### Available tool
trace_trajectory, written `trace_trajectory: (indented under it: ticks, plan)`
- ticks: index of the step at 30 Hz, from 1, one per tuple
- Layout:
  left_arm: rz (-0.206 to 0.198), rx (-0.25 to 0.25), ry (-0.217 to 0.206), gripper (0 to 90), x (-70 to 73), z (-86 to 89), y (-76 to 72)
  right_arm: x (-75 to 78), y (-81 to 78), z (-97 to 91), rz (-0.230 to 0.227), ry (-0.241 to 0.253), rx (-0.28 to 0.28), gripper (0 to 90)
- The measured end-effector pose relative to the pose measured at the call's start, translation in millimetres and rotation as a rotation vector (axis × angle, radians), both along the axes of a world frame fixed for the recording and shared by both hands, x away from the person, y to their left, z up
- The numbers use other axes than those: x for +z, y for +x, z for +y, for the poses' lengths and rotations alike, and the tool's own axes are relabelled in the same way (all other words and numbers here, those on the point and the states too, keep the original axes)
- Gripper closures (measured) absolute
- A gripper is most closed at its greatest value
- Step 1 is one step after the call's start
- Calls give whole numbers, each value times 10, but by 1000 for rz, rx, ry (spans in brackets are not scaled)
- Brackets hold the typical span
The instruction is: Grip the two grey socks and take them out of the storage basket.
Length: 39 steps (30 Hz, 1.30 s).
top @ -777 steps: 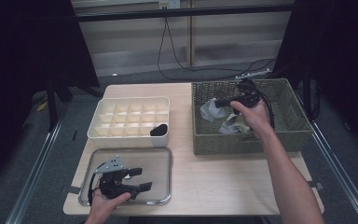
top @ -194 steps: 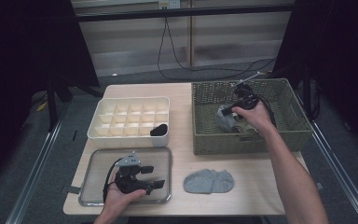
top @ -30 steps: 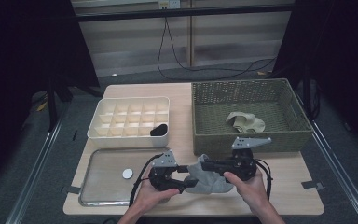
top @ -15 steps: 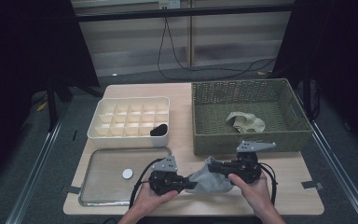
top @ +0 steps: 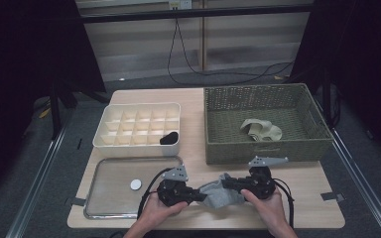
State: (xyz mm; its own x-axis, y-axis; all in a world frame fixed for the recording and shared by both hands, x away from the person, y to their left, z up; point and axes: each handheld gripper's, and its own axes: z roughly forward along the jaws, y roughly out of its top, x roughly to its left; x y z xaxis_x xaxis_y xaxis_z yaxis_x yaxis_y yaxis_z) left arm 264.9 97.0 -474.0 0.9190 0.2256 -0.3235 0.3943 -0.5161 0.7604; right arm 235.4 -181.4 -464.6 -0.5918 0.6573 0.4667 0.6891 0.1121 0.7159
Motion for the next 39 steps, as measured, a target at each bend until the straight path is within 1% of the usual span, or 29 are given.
trace_trajectory:
  ticks: [2, 4, 5, 6, 7, 10, 11, 14, 18, 19, 21, 23, 25, 26, 28, 29, 32, 34, 36, 37, 38, 39]
  plan:
    - [9, 4, 16, 838, -29, -13, 23, -52, 20, -3, 8, -5, -2, 823]
    - [24, 13, 16, 838, -59, -29, 46, -97, 37, -2, 23, -15, -5, 814]
    - [28, 12, 22, 838, -67, -33, 56, -115, 46, -1, 27, -15, -4, 800]
    - [41, 8, 13, 838, -79, -44, 62, -127, 53, -4, 26, -16, -7, 776]
    - [39, 8, 17, 837, -84, -50, 66, -127, 58, -11, 31, -17, -13, 772]
    - [42, 25, 23, 837, -85, -36, 97, -108, 64, -54, 26, -19, -27, 749]
    - [44, 28, 20, 836, -84, -25, 104, -103, 64, -75, 23, -14, -27, 750]
    - [49, 34, 29, 830, -78, 1, 124, -98, 71, -119, 21, -19, -40, 746]
    - [42, 40, 33, 814, -65, 25, 133, -109, 126, -137, 14, -58, -35, 731]
    - [44, 41, 27, 805, -59, 37, 136, -112, 142, -142, 11, -67, -37, 723]
    - [39, 42, 24, 804, -40, 66, 149, -116, 182, -156, 11, -75, -35, 717]
    - [42, 55, 11, 785, -25, 92, 153, -132, 233, -169, 14, -84, -38, 703]
    - [37, 61, 10, 786, -7, 121, 163, -170, 285, -172, 13, -93, -32, 687]
    - [40, 63, 8, 777, -3, 130, 166, -189, 307, -164, 18, -94, -30, 685]
    - [34, 63, 11, 770, 4, 135, 166, -213, 345, -133, 31, -103, -16, 671]
    - [33, 63, 12, 764, 3, 137, 167, -221, 372, -114, 28, -103, -10, 666]
    - [30, 67, 25, 748, 3, 144, 174, -231, 442, -65, 32, -78, 2, 649]
    - [31, 75, 22, 730, 1, 158, 181, -248, 483, -24, 28, -91, 13, 645]
    - [29, 78, 24, 720, 3, 176, 185, -283, 511, 12, 38, -99, 18, 645]
    - [30, 80, 17, 716, 1, 181, 184, -307, 520, 23, 41, -107, 21, 651]
    - [28, 79, 20, 721, 3, 189, 186, -328, 525, 36, 50, -109, 24, 662]
    - [28, 79, 20, 728, 3, 194, 188, -345, 527, 44, 51, -118, 27, 686]
